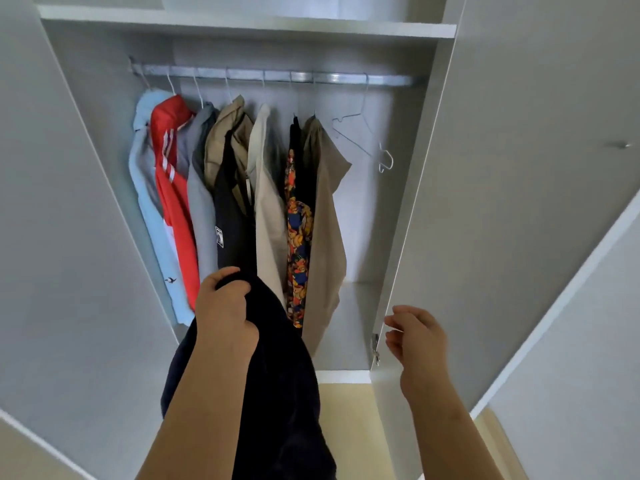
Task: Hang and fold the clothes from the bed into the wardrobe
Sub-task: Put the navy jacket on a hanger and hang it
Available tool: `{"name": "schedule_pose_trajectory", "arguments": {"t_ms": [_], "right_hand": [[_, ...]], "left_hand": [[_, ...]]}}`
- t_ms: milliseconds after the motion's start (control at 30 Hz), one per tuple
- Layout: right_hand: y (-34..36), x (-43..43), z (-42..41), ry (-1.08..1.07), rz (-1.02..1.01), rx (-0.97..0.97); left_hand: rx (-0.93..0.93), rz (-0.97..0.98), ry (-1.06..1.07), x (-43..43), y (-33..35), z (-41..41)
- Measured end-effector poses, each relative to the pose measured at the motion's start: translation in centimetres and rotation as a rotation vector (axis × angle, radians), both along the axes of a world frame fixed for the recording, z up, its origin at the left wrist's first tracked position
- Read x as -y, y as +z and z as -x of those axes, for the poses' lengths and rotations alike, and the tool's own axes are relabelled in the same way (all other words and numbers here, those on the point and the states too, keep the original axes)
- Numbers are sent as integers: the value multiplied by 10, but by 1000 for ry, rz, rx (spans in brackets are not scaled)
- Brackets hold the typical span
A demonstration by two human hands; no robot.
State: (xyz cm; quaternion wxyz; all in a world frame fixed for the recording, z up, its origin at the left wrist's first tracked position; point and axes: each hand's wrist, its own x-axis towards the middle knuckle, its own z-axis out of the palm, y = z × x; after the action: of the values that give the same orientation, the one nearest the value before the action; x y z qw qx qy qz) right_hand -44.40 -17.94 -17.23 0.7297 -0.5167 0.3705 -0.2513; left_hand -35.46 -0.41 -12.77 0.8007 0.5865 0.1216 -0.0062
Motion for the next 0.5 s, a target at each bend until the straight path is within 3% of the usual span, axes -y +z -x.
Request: {"name": "schedule_pose_trajectory", "arguments": {"t_ms": [267,500], "right_hand": [[-8,18,-107,158,21,-66],[9,51,-216,103,70,-20]], "left_hand": [[-40,151,83,25,0,-88],[14,251,-82,63,27,-200]]}}
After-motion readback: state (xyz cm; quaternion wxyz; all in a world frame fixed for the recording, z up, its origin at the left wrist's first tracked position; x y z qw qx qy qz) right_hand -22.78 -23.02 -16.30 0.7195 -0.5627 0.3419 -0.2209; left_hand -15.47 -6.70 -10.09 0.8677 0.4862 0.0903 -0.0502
